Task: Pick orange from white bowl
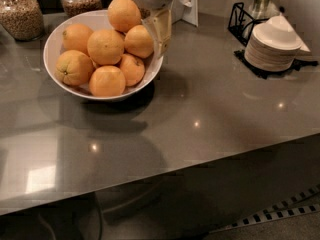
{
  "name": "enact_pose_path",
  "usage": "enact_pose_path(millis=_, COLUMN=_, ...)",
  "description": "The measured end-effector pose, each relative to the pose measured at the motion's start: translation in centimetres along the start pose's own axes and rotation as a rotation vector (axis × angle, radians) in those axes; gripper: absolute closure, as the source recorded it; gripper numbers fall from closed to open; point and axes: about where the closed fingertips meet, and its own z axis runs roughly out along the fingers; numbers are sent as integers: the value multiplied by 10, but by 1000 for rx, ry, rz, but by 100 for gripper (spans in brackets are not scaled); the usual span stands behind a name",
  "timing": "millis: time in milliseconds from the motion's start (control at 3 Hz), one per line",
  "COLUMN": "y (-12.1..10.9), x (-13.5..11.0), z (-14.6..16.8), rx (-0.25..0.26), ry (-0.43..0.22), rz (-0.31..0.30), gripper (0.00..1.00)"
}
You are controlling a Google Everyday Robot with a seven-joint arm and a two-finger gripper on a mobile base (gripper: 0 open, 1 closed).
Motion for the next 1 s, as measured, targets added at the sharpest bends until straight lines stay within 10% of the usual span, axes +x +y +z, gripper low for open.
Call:
enact_pose_path(millis=333, y=-8, x=-1, z=9, rx=-46, ry=49, rz=-103, gripper=0)
enact_pose_path(millis=1000, y=-19, x=0, z=36, rx=-94, ry=61, rz=-215, gripper=36)
